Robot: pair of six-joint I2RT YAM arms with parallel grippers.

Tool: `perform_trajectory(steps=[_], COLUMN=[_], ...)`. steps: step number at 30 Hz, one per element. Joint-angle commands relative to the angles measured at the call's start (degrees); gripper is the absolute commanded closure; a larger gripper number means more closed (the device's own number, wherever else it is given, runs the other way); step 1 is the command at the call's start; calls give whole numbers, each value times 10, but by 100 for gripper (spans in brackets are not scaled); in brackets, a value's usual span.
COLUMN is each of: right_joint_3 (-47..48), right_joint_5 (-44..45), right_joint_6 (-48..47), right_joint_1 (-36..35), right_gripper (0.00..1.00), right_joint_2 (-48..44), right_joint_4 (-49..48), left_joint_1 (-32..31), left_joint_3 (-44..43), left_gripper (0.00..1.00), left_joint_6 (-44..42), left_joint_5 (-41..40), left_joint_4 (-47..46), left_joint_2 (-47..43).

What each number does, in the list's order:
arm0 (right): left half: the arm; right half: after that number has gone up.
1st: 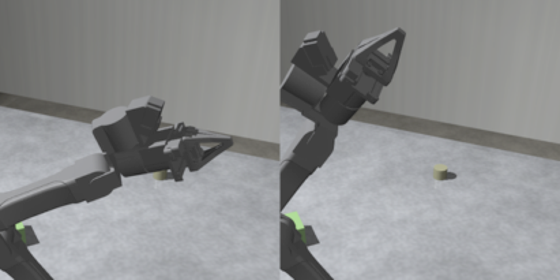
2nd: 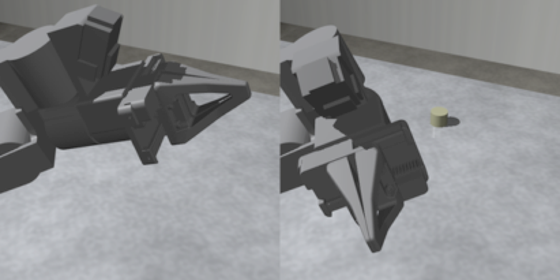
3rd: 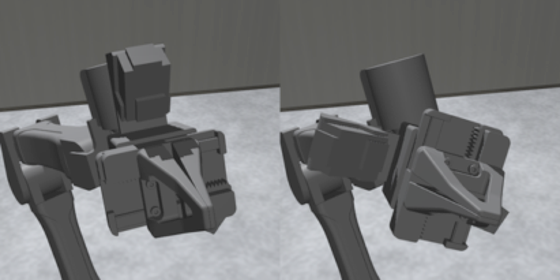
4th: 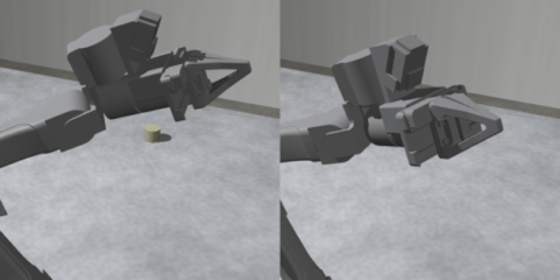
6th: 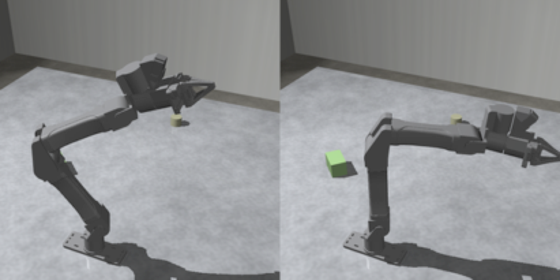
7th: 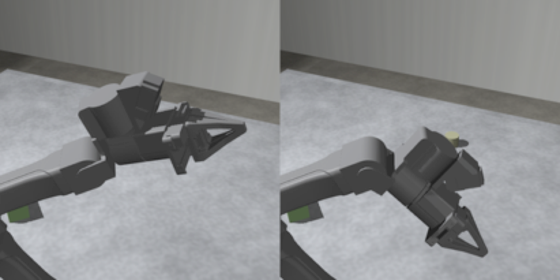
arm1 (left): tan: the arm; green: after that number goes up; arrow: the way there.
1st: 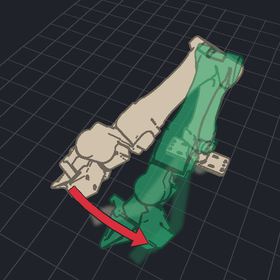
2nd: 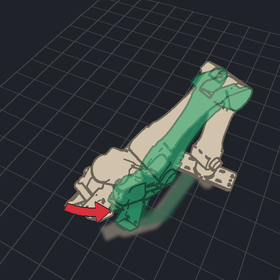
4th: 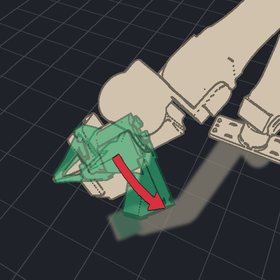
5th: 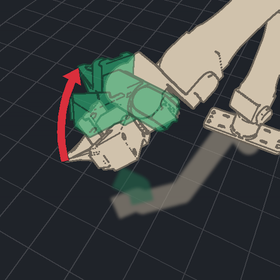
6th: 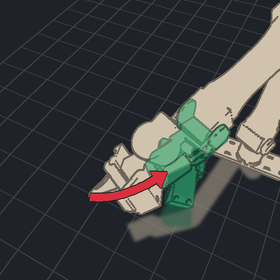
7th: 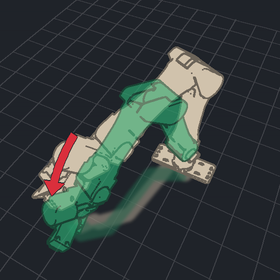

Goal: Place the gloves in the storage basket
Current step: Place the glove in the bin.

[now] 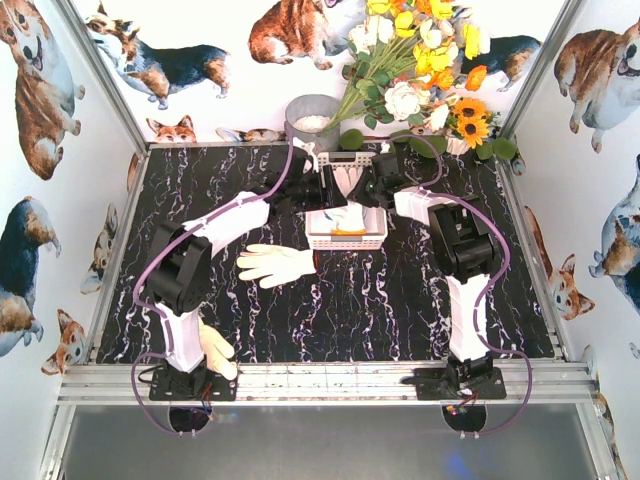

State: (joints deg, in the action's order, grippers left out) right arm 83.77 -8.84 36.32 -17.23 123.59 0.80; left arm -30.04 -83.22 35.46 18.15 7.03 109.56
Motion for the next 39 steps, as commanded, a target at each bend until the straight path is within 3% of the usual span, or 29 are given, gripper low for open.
perform_trajectory(steps=[1, 17, 28, 33, 39], right_joint_3=[-10, -30, -27, -26, -16], right_joint_5=[45, 96, 102, 122, 156], right_joint_6=[67, 105, 79, 44, -12], right_joint_1=[2, -16, -21, -22, -22], right_gripper=[100, 100, 99, 77, 65], right_joint_2=[-32, -44, -56, -79, -107], right_joint_4=[-29, -18, -8, 8, 34], left_joint_1=[-14, -35, -42, -46, -48], left_joint_3=[-11, -74, -86, -110, -104], left_gripper=[48, 75, 86, 87, 88], left_joint_6=[-19, -51, -58, -90, -90], left_joint_5=[-13, -63, -83, -137, -136], left_joint_4=[10, 16, 28, 91, 95], left_joint_2=[16, 97, 147, 168, 168])
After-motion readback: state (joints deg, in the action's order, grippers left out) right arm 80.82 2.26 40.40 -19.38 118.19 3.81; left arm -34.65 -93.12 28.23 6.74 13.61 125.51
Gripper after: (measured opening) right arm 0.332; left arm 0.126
